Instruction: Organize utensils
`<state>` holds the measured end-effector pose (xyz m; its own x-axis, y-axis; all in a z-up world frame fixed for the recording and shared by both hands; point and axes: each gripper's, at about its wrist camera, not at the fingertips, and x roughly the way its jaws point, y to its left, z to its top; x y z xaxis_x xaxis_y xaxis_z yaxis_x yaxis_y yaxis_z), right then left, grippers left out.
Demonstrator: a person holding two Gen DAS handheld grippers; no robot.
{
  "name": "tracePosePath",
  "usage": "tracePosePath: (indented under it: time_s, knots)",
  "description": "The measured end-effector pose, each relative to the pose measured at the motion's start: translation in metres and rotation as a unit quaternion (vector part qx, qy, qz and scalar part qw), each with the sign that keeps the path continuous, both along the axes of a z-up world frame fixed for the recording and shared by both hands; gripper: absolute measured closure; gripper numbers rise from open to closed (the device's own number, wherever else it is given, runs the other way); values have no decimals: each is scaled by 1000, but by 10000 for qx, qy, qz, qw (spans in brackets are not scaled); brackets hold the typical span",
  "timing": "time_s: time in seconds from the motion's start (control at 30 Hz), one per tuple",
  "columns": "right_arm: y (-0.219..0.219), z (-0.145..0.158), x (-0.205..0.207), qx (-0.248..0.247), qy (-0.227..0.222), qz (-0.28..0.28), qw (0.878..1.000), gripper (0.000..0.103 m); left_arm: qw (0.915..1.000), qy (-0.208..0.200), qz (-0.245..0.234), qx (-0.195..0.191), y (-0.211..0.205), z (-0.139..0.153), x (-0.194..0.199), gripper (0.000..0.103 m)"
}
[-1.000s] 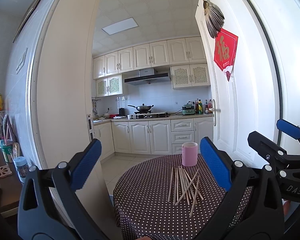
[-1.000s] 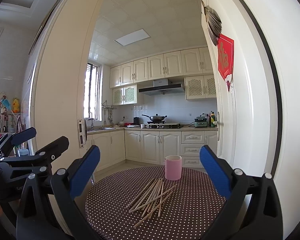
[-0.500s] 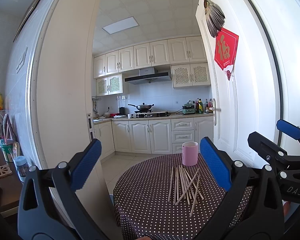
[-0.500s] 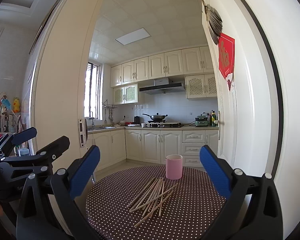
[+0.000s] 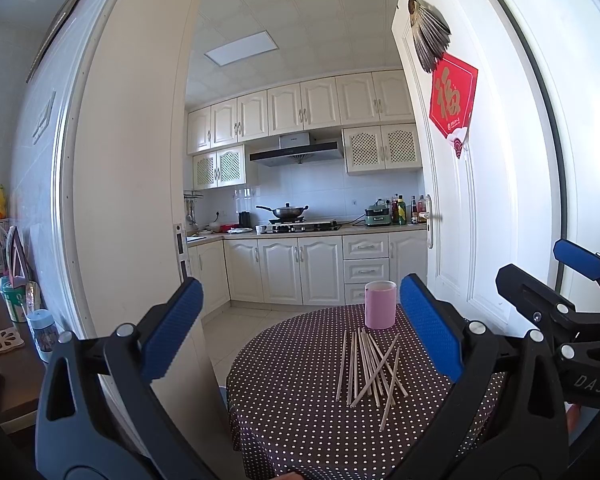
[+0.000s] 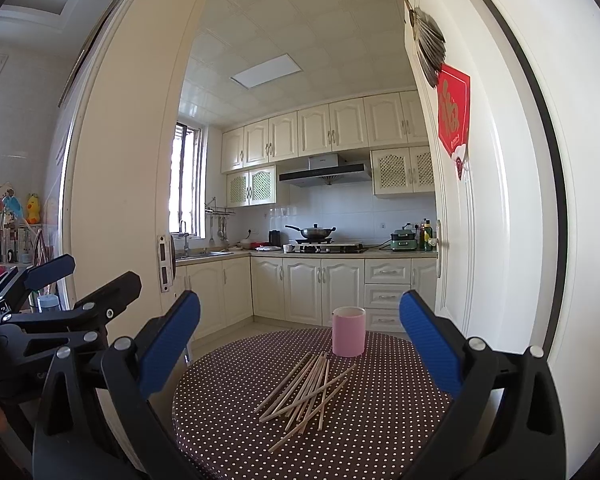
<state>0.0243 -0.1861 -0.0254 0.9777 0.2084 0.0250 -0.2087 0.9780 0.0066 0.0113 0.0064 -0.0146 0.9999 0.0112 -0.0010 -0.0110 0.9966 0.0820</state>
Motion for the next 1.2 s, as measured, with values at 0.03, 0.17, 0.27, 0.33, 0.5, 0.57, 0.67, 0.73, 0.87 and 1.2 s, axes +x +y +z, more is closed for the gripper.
tracePosePath:
  time_s: [0.03, 0.17, 0.27, 0.33, 0.5, 0.57, 0.67, 0.73, 0.87, 1.2]
  knots:
    - [0, 0, 0, -4, 6, 2, 10000, 7, 10000, 4, 3, -1, 0, 0, 0, 6]
    - [1, 1, 1, -6, 15, 6, 10000, 7, 10000, 24, 4, -12, 1, -1, 1, 6]
    - [0, 1, 1, 0, 18, 10, 10000, 7, 10000, 36, -10, -19, 0, -1, 1, 6]
    - [0, 1, 1, -3, 21, 10, 10000, 7, 10000, 45, -9, -27, 1, 0, 1, 6]
    - [0, 1, 1, 3, 23, 11, 10000, 7, 10000, 52, -22, -35, 2, 0, 1, 6]
    - [1, 1, 1, 0, 18, 7, 10000, 7, 10000, 53, -22, -34, 1, 0, 1, 6]
    - [1, 1, 1, 7, 12, 6, 10000, 7, 10000, 59, -29, -44, 2, 1, 1, 6]
    - [0, 1, 1, 4, 29, 12, 10000, 7, 10000, 71, -31, -48, 2, 1, 2, 6]
    - [0, 0, 2, 1, 48, 24, 10000, 7, 9999, 112, -42, -68, 3, 1, 3, 6]
    - [-1, 0, 3, -3, 70, 33, 10000, 7, 9999, 137, -45, -71, 2, 1, 4, 6]
